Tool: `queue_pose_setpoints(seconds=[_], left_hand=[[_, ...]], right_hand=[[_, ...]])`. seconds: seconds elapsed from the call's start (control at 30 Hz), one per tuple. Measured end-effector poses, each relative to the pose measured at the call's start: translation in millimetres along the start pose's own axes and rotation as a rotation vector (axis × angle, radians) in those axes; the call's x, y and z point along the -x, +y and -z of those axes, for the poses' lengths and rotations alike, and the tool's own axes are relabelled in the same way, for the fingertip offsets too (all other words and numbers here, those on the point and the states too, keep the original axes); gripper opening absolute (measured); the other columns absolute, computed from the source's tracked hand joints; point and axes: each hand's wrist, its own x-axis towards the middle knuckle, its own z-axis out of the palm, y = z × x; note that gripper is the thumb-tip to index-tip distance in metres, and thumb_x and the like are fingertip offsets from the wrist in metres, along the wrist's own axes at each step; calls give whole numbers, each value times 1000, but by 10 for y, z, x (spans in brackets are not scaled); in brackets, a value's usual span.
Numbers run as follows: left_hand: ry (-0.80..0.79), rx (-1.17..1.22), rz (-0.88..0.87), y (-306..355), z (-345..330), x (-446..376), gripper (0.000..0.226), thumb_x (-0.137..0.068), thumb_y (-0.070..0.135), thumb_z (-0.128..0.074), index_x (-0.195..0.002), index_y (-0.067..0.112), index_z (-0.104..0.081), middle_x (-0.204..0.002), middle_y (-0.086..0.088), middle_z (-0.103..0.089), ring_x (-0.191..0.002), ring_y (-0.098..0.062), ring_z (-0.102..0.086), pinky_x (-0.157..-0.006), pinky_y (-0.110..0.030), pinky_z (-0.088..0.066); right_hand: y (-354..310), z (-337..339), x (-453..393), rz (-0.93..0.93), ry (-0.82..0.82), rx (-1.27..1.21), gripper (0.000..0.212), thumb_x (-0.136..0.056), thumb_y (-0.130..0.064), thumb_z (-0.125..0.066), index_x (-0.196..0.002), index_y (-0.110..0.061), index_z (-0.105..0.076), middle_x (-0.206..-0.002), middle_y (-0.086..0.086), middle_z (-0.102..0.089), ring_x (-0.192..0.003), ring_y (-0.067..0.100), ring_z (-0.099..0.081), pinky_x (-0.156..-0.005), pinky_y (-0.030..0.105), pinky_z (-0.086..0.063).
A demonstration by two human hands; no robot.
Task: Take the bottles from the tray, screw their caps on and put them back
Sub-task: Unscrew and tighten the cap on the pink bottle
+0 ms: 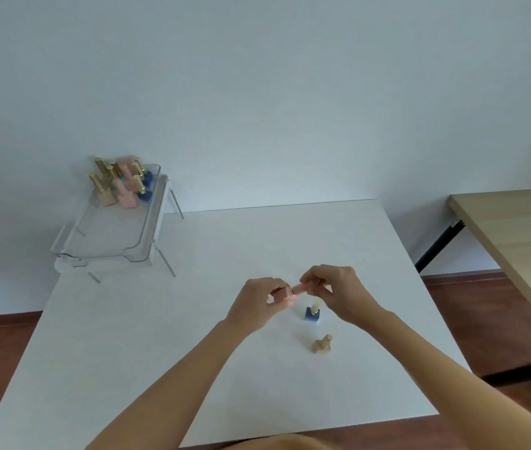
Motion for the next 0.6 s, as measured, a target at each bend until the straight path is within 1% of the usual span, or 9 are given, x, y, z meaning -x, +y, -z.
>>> queue_pose_setpoints(seconds=[0.07, 0.1, 0.17, 0.23, 0.3, 0.37, 0.4, 0.5, 0.6], left_hand=[[-11, -10, -19, 52, 22, -48, 7, -83, 25, -73, -84, 23, -66, -70, 11, -58, -70, -2, -54, -68, -10, -41], [-19, -13, -27, 75, 32, -66, 7, -83, 25, -72, -83, 25, -66, -70, 12, -58, -70, -2, -54, -69, -11, -42], [-30, -20, -34, 116, 46, -95, 10, -83, 25, -73, -79, 28, -64, -70, 10, -59, -70, -3, -54, -72, -15, -45], [-29, -36, -39, 144, 51, -117, 21, -83, 24, -73, -71, 35, -60, -72, 5, -62, -69, -6, -55, -73, -21, -47], [-15, -53, -50, 172, 54, -132, 37, -83, 23, -72, -64, 47, -51, -71, 4, -61, -68, -5, -53, -72, -20, -45], [-8, -72, -51, 194, 55, -146, 42, -83, 23, -72, -61, 50, -47, -70, 5, -60, -67, -3, -52, -70, -18, -44], [-10, -83, -52, 199, 58, -151, 42, -83, 23, -71, -61, 49, -47, -70, 5, -60, -66, -4, -52, -70, -18, -44], [-30, -111, -43, 203, 73, -155, 34, -83, 26, -71, -62, 41, -49, -73, 1, -63, -68, -8, -55, -71, -28, -49], [-33, -118, -32, 207, 81, -174, 28, -82, 25, -71, -65, 29, -49, -71, -1, -61, -68, -15, -55, -71, -36, -50]], right_hand=[[2, 22, -34, -5, 24, 23, 7, -90, -9, -60, -92, -9, -67, -75, -19, -69, -65, 1, -58, -62, 12, -46], [2, 27, -52, -21, 33, 35, 8, -91, -12, -59, -90, -8, -66, -68, -23, -65, -59, 2, -54, -56, 11, -43], [10, 30, -89, -77, 33, 62, 18, -93, -21, -56, -84, -7, -63, -63, -14, -65, -49, 8, -46, -49, 17, -39], [4, 38, -130, -150, 21, 127, 33, -94, -34, -53, -76, -6, -56, -69, 6, -69, -52, 17, -42, -52, 32, -42], [-2, 36, -156, -198, 17, 202, 48, -94, -45, -50, -63, -8, -44, -67, 13, -64, -54, 24, -37, -55, 40, -41], [-6, 37, -169, -232, 21, 235, 60, -92, -54, -44, -53, -10, -33, -56, 12, -53, -51, 23, -31, -52, 38, -35], [0, 38, -178, -259, 20, 228, 65, -91, -59, -40, -51, -8, -37, -53, 10, -51, -49, 21, -29, -51, 35, -33], [37, 35, -198, -315, -35, 230, 78, -89, -68, -30, -74, -2, -69, -52, 6, -53, -46, 21, -34, -52, 33, -38], [60, 76, -156, -179, -32, 139, 57, -91, -62, -37, -90, -11, -62, -78, -5, -72, -67, 19, -58, -67, 32, -51]])
